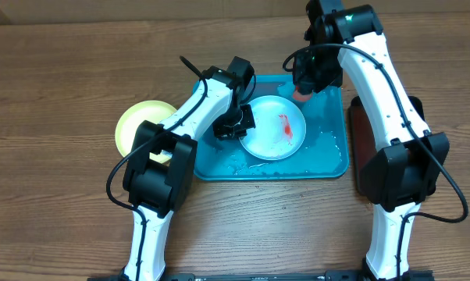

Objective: Clean dirty plates on tray and stack at the side
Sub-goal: 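Grasp the white plate's rim with the left gripper and pull it center, then scrub the white plate with the sponge in circles, right gripper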

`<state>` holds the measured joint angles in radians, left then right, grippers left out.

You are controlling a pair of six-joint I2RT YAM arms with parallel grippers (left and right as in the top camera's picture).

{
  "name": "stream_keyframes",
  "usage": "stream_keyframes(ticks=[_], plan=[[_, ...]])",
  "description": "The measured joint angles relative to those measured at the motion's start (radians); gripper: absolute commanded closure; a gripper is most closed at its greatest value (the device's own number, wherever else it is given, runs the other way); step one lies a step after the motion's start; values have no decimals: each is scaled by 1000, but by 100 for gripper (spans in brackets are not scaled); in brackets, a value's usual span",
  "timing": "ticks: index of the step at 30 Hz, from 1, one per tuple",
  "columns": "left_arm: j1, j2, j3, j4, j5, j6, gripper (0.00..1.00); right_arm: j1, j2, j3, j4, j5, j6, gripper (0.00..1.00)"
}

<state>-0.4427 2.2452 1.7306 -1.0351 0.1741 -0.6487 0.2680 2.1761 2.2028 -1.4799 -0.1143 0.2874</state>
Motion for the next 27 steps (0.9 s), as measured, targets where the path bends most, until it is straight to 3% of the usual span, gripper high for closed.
stream_keyframes(ticks=[15,27], plan=[[21,-1,0,33,-16,5,96,26,0,-325,231,-106,2,96],[90,-1,0,56,24,111,96,53,0,-590,497,-146,51,96]])
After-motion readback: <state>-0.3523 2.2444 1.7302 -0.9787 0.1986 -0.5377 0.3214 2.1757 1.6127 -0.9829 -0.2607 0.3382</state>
